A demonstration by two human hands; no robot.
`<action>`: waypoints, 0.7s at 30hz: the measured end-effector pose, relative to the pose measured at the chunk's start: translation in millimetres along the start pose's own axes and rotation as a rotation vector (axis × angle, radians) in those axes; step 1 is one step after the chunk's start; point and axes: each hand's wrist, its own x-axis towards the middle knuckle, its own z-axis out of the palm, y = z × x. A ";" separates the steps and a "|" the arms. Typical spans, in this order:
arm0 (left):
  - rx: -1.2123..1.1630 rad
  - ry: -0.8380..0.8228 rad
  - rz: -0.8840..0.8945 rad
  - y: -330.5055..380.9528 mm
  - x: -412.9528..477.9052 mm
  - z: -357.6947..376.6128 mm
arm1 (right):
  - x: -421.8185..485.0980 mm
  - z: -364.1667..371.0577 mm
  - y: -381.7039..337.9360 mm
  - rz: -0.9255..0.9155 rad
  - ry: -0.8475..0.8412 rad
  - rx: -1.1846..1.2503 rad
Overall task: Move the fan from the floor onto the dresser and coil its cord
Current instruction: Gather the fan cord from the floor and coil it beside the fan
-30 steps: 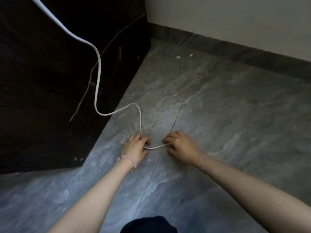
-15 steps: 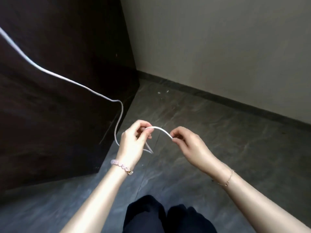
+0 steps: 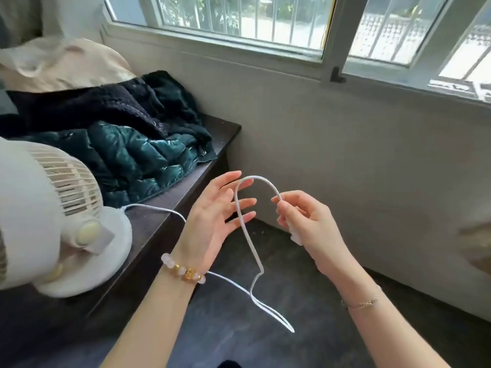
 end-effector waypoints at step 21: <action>-0.195 0.545 0.241 87.5 68.3 -82.8 | 146.5 151.0 -87.3 -0.166 -0.402 0.085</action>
